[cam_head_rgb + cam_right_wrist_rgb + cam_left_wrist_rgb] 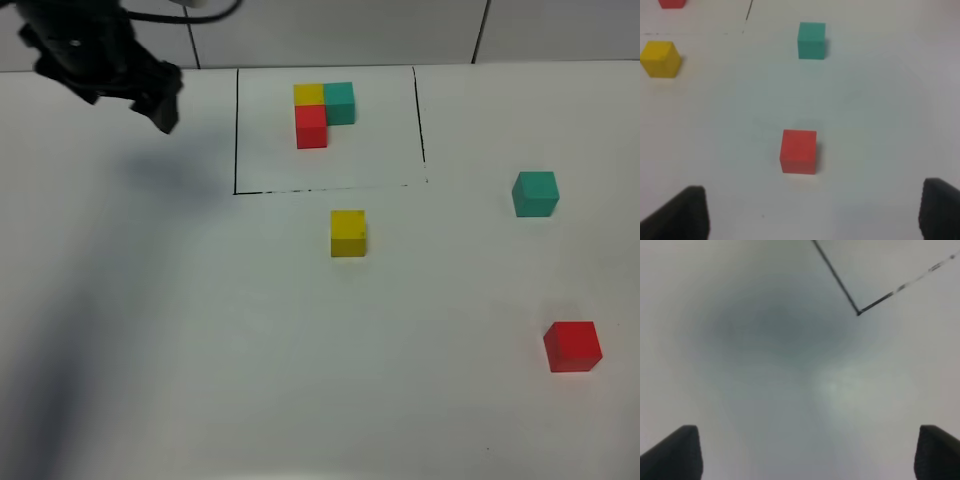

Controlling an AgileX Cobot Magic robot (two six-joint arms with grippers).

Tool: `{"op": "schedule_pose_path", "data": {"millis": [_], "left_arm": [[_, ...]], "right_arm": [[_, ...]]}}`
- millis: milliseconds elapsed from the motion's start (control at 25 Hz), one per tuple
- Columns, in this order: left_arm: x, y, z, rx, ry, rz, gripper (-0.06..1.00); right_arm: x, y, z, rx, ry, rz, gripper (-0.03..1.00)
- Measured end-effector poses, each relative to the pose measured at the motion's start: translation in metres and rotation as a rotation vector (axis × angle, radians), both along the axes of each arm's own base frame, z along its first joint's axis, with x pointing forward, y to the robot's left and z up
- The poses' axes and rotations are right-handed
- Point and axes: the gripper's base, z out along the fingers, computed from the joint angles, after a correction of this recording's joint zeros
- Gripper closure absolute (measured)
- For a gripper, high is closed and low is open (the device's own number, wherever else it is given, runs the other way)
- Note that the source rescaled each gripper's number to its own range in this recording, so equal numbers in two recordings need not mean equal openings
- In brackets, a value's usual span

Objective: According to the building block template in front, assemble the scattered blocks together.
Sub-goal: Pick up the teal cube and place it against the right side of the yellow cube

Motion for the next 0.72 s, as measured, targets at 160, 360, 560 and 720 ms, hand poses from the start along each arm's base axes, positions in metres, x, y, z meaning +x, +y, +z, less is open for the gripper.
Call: {"op": "schedule_pose_path", "data": {"millis": [160, 360, 560, 720], "left_arm": [[-0.036, 0.051, 0.036, -0.077, -0.091, 0.144, -0.03], [-0.104, 0.064, 0.087, -0.129, -0.261, 0.206, -0.02], [-0.173, 0.071, 0.116, -0.1, -0.371, 0.298, -0.02], [-0.223, 0.076, 0.118, -0.067, -0.429, 0.362, -0.02]], "right_arm": [[0.0, 0.0, 0.0, 0.0, 0.0, 0.0, 0.25], [0.0, 0.0, 0.0, 0.0, 0.0, 0.0, 0.25], [0.0, 0.0, 0.0, 0.001, 0.0, 0.001, 0.25], [0.0, 0.0, 0.0, 0.001, 0.0, 0.001, 0.25]]}}
